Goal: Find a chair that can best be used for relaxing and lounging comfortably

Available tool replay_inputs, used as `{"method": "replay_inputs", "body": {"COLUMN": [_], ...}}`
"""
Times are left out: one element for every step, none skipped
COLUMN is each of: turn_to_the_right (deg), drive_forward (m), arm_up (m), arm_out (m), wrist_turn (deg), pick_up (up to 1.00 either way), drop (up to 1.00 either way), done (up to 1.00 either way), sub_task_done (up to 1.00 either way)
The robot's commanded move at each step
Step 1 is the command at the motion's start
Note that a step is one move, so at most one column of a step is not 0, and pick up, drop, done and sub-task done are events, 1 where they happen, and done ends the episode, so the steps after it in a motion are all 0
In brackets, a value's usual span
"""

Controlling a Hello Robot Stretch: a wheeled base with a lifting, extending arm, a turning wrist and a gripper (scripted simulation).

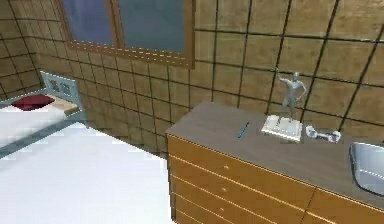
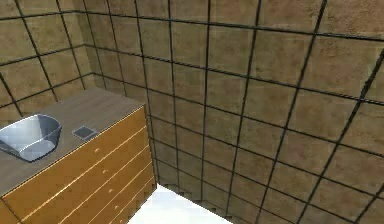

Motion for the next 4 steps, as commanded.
{"method": "replay_inputs", "body": {"turn_to_the_right": [0.0, -45.0, -24.0, 0.0], "drive_forward": [0.05, 0.00, 0.00, 0.25], "arm_up": [0.00, 0.00, 0.00, 0.00], "arm_out": [0.00, 0.00, 0.00, 0.00], "wrist_turn": [0.0, 0.0, 0.0, 0.0], "pick_up": [0.00, 0.00, 0.00, 0.00], "drop": [0.00, 0.00, 0.00, 0.00], "done": [0.00, 0.00, 0.00, 0.00], "sub_task_done": [0.00, 0.00, 0.00, 0.00]}}
